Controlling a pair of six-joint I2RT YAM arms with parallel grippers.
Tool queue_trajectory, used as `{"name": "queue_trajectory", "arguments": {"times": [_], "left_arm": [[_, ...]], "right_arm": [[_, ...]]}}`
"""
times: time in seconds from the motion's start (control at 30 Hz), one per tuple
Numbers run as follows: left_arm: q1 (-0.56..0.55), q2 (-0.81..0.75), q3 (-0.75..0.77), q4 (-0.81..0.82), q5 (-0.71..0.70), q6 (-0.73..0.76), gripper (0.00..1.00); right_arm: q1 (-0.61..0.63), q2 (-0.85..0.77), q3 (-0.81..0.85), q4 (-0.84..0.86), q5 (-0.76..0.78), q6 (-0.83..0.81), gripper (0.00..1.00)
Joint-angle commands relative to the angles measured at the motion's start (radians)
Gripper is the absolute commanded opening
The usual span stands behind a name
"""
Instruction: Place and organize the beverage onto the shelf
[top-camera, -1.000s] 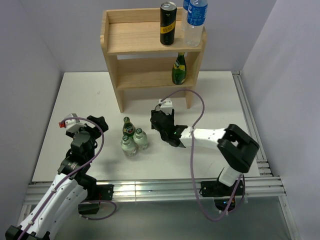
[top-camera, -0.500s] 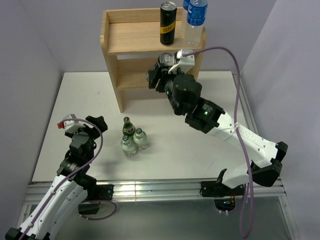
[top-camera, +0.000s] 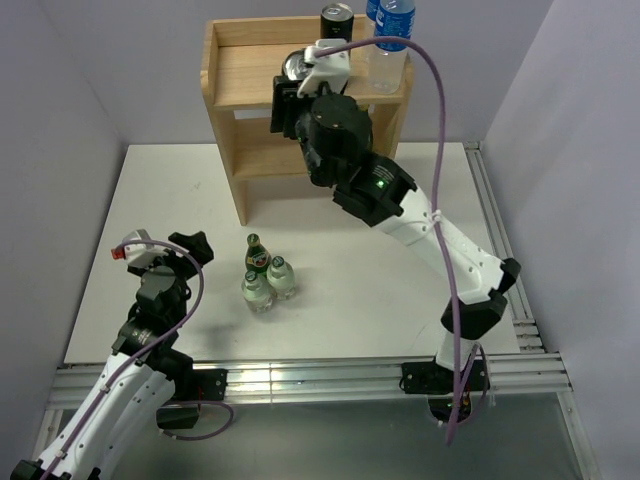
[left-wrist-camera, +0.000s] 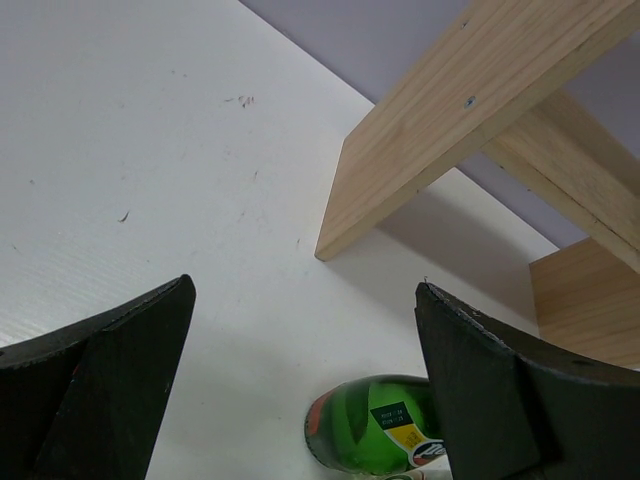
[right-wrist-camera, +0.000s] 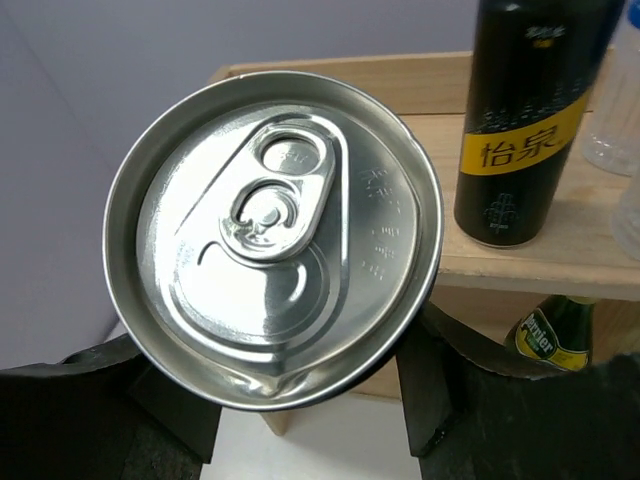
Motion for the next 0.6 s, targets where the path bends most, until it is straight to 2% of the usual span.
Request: {"name": "queue_trajectory", "arguments": {"times": [0.0, 0.57], "left_arm": [[-0.003, -0.017, -0.005, -0.005, -0.006, -0.009, 0.99], [-0.003, -0.033, -0.009, -0.013, 0.003, -0.014, 0.99]], "right_arm": [[-0.014, 0.036, 0.112, 0.043, 0.017, -0.076, 0.0], [-0.109, 0.149, 0.304, 0.048, -0.026, -0.112, 0.0]]}}
